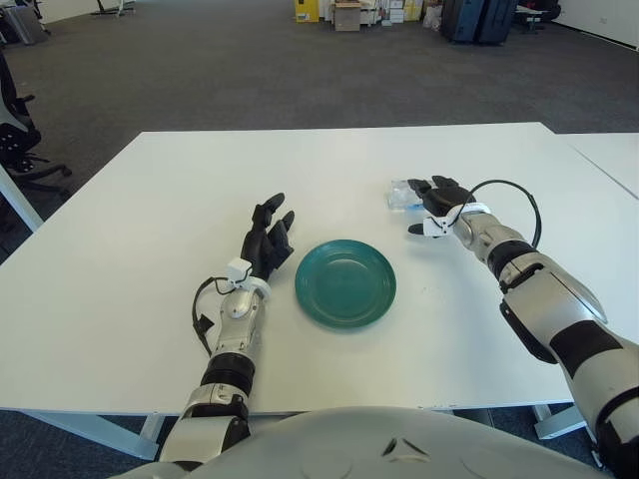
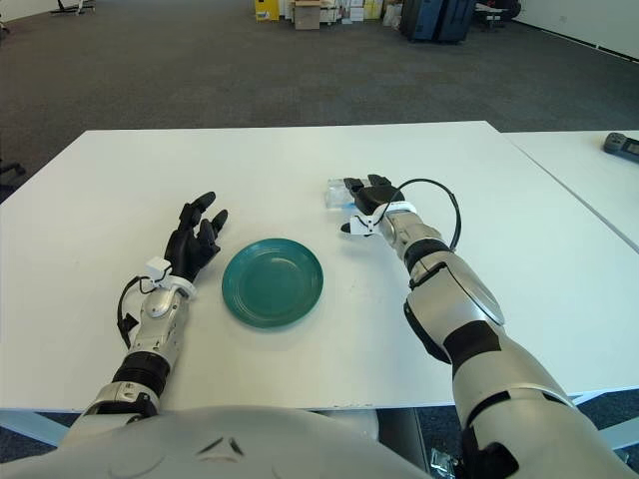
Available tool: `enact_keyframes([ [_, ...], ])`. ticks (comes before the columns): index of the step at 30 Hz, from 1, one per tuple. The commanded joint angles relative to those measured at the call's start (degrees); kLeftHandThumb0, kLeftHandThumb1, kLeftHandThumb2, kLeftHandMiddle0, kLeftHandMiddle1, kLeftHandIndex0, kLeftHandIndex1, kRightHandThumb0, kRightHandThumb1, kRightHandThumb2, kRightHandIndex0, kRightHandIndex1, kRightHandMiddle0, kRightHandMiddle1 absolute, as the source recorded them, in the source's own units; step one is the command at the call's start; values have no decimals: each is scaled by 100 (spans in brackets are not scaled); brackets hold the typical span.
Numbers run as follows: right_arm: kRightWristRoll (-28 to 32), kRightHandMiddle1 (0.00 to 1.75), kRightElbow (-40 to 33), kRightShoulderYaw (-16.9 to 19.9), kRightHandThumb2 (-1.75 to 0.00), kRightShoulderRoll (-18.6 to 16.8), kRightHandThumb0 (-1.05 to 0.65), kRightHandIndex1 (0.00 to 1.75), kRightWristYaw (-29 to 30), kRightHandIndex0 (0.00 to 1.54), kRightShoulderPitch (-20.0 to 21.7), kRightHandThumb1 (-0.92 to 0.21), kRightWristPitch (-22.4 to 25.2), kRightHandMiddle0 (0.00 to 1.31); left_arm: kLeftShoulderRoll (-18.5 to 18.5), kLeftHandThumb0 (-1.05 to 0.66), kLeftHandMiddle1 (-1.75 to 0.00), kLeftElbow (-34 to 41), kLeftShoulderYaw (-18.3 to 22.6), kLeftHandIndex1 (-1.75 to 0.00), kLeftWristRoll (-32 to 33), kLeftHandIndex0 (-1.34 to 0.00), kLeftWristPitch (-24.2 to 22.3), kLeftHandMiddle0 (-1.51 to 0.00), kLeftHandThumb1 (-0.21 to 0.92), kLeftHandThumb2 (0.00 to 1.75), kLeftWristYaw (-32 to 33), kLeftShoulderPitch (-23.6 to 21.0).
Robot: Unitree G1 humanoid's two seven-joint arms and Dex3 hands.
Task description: Put the bottle into the plate.
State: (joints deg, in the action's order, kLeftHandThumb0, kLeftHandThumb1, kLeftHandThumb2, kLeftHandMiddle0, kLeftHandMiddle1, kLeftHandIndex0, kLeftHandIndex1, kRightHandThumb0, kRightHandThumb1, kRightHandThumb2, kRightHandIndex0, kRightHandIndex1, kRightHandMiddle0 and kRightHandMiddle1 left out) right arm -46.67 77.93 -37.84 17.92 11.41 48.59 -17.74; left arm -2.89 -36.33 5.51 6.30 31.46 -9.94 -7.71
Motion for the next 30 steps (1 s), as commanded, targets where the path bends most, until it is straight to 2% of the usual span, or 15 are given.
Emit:
enact_keyframes([
  [1, -197, 30, 48, -209, -63, -67, -91, 3, -207, 13, -100, -92, -160, 0, 8, -79, -2, 164, -7, -84, 20, -2, -55, -53, 92, 89, 42, 42],
  [7, -258, 29, 28, -390, -67, 82, -90, 2, -298, 14, -172, -92, -357, 0, 12, -79, -2, 301, -4, -84, 8, -2, -89, -53, 92, 89, 60, 111],
  [12, -265, 27, -264, -471, -71, 643, -91, 2, -380, 15, -298, -92, -1076, 0, 43, -79, -2, 414, 17, -84, 14, -2, -192, -54, 92, 90, 73, 157],
  [17, -217, 27, -608, -471, -72, 992, -91, 1, -424, 16, -419, -92, -1520, 0, 78, -79, -2, 491, 50, -85, 47, -3, -332, -55, 92, 91, 60, 171],
  [20, -38, 27, -1330, -321, -71, 1448, -91, 1, -610, 16, -660, -92, -1939, 0, 103, -79, -2, 474, 63, -84, 50, -2, -409, -54, 92, 93, 59, 155],
  [22, 77, 27, -1786, -196, -71, 1687, -91, 1, -767, 16, -828, -92, -2058, 0, 108, -79, -1, 470, 64, -84, 42, -2, -446, -54, 92, 94, 66, 150],
  [30, 439, 23, -3493, 464, -71, 2435, -92, 1, -1182, 17, -1478, -92, -2098, 0, 151, -79, -1, 375, 96, -84, 44, -2, -552, -53, 92, 95, 37, 93],
])
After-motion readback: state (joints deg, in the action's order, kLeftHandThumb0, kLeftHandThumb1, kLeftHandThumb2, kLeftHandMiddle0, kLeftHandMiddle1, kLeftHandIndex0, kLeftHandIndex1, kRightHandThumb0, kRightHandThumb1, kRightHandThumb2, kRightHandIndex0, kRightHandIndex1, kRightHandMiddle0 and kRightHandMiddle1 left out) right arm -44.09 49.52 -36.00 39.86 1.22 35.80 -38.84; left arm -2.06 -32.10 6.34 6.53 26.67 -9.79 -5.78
